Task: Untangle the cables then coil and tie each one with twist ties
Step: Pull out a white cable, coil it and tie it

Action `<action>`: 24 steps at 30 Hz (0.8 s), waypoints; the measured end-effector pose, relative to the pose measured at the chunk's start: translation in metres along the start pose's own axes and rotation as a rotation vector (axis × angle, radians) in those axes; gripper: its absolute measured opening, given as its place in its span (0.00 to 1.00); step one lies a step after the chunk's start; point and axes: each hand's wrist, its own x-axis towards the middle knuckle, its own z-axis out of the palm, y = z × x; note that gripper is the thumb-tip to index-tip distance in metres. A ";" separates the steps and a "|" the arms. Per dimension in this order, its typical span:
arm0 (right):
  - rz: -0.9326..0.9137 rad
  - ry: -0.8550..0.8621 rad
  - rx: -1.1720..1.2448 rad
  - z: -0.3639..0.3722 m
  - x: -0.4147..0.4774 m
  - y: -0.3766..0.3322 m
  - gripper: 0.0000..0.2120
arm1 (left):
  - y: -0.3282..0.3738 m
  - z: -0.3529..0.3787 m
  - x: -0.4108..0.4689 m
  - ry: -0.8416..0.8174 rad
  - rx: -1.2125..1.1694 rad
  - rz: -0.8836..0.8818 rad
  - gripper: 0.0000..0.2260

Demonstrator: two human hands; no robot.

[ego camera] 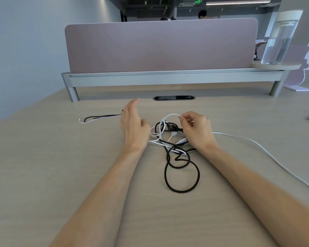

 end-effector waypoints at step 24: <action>-0.103 0.032 -0.138 -0.004 -0.005 0.001 0.12 | -0.003 -0.004 0.000 -0.224 0.037 0.071 0.06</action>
